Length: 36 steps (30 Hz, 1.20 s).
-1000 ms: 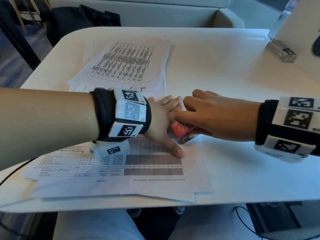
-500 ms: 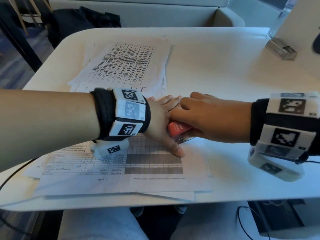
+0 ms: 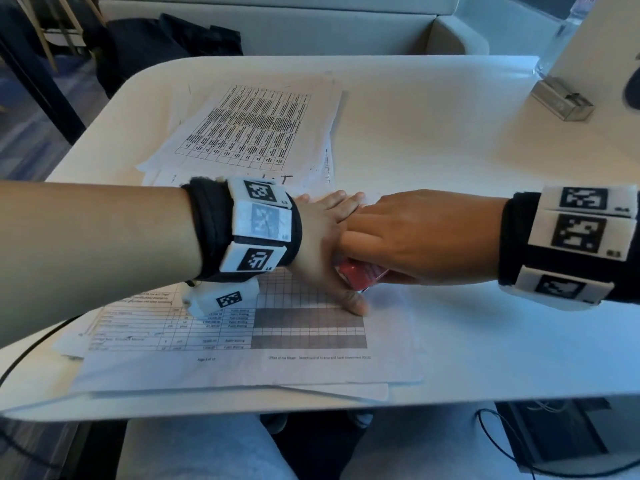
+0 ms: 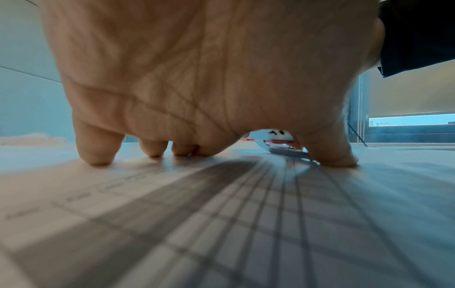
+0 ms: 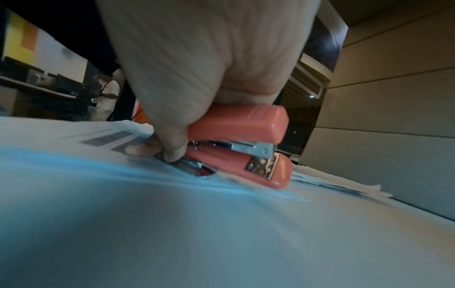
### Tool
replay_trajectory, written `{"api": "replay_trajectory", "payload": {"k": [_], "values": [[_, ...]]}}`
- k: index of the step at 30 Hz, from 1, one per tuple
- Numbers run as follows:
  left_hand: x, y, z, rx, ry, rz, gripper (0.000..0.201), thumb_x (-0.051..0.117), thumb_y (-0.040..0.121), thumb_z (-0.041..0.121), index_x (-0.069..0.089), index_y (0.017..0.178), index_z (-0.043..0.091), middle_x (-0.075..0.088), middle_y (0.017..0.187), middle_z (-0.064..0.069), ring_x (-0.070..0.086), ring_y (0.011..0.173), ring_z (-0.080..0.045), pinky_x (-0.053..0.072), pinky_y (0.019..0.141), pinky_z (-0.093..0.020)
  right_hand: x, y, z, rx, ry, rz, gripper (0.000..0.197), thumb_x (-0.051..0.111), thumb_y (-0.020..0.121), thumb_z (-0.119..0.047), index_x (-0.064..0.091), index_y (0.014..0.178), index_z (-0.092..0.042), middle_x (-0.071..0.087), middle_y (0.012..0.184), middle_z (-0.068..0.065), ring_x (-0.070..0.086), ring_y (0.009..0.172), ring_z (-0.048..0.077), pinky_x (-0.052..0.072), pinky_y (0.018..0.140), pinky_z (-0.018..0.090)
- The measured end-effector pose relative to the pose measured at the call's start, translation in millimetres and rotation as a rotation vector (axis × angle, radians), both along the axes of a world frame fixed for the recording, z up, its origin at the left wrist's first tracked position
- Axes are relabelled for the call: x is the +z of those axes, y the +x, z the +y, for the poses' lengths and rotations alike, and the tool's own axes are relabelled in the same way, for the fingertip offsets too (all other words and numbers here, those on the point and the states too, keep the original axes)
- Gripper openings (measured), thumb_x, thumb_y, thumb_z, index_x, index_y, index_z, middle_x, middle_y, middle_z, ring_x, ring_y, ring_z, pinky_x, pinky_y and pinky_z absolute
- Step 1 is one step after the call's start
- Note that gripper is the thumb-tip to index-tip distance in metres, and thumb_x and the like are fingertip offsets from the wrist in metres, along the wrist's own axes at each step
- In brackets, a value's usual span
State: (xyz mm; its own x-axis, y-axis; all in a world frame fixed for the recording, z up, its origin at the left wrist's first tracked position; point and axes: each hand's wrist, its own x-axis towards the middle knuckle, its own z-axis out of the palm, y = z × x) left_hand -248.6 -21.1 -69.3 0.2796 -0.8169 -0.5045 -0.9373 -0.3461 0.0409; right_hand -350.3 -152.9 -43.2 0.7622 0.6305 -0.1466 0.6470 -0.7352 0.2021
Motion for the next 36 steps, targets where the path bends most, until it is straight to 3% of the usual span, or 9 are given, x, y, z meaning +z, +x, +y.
{"api": "replay_trajectory", "payload": {"k": [4, 6, 9, 12, 14, 18, 24, 29, 36], "values": [[1, -2, 0, 0.013, 0.022, -0.015, 0.129, 0.052, 0.058, 0.088, -0.021, 0.149, 0.032, -0.033, 0.155, 0.000, -0.029, 0.143, -0.020, -0.001, 0.117, -0.057, 1, -4, 1, -0.066, 0.085, 0.089, 0.035, 0.036, 0.094, -0.040, 0.053, 0.109, -0.013, 0.059, 0.098, 0.000, 0.056, 0.076, 0.023, 0.050, 0.061, 0.035], [3, -3, 1, 0.025, 0.014, -0.014, 0.129, 0.052, 0.059, 0.088, -0.020, 0.149, 0.031, -0.032, 0.155, 0.001, -0.028, 0.143, -0.018, -0.003, 0.118, -0.054, -1, -4, 5, -0.236, 0.165, 0.174, 0.032, 0.046, 0.094, -0.043, 0.044, 0.112, -0.018, 0.055, 0.095, -0.009, 0.050, 0.071, 0.016, 0.045, 0.062, 0.028], [1, -2, 3, 0.024, -0.021, 0.004, 0.124, 0.052, 0.058, 0.089, -0.012, 0.150, 0.037, -0.030, 0.156, 0.002, -0.027, 0.144, -0.017, -0.002, 0.118, -0.052, -2, 2, 8, -0.553, 0.234, 0.362, 0.035, 0.059, 0.091, -0.037, 0.029, 0.103, -0.023, 0.054, 0.081, -0.006, 0.050, 0.063, 0.009, 0.039, 0.055, 0.021], [-1, 1, 3, 0.020, -0.030, -0.001, 0.128, 0.051, 0.055, 0.091, -0.013, 0.151, 0.035, -0.030, 0.156, 0.001, -0.025, 0.145, -0.018, 0.000, 0.118, -0.053, 0, 8, 8, -0.734, 0.339, 0.501, 0.038, 0.067, 0.087, -0.027, 0.037, 0.110, -0.020, 0.060, 0.084, -0.001, 0.060, 0.071, 0.014, 0.054, 0.065, 0.032], [-2, 0, 2, 0.032, -0.034, -0.011, 0.133, 0.051, 0.054, 0.090, -0.018, 0.150, 0.030, -0.029, 0.157, 0.001, -0.023, 0.145, -0.019, 0.000, 0.119, -0.052, 1, 11, 7, -0.807, 0.359, 0.564, 0.038, 0.067, 0.087, -0.031, 0.042, 0.115, -0.023, 0.062, 0.091, -0.001, 0.062, 0.077, 0.014, 0.055, 0.071, 0.032], [-1, -3, 2, 0.038, -0.030, -0.038, 0.137, 0.052, 0.056, 0.088, -0.019, 0.150, 0.020, -0.029, 0.156, 0.000, -0.022, 0.146, -0.018, 0.000, 0.117, -0.048, 8, 13, 8, -0.906, 0.409, 0.676, 0.020, 0.065, 0.088, -0.036, 0.045, 0.090, -0.035, 0.063, 0.086, -0.001, 0.064, 0.075, 0.017, 0.051, 0.066, 0.027], [3, -4, 1, 0.047, -0.014, -0.012, 0.139, 0.057, 0.055, 0.086, -0.016, 0.152, 0.019, -0.030, 0.156, 0.000, -0.022, 0.145, -0.018, -0.001, 0.117, -0.048, 15, 10, 9, -0.892, 0.302, 0.646, 0.027, 0.066, 0.084, -0.048, 0.043, 0.090, -0.035, 0.062, 0.090, -0.006, 0.063, 0.075, 0.012, 0.051, 0.066, 0.024], [13, -1, -1, 0.050, 0.044, 0.027, 0.141, 0.069, 0.053, 0.077, -0.013, 0.152, 0.021, -0.032, 0.155, 0.001, -0.024, 0.144, -0.016, -0.003, 0.117, -0.043, 10, 3, 8, -0.844, 0.213, 0.501, 0.041, 0.062, 0.082, -0.058, 0.044, 0.107, -0.030, 0.059, 0.097, -0.009, 0.058, 0.079, 0.008, 0.049, 0.070, 0.022], [15, -3, 0, 0.052, 0.062, 0.003, 0.143, 0.071, 0.057, 0.074, -0.025, 0.148, 0.018, -0.032, 0.155, 0.003, -0.024, 0.144, -0.015, -0.004, 0.117, -0.046, 12, -3, 2, -0.810, 0.177, 0.372, 0.042, 0.059, 0.078, -0.066, 0.042, 0.097, -0.032, 0.052, 0.083, -0.014, 0.051, 0.072, 0.002, 0.039, 0.060, 0.017]]}}
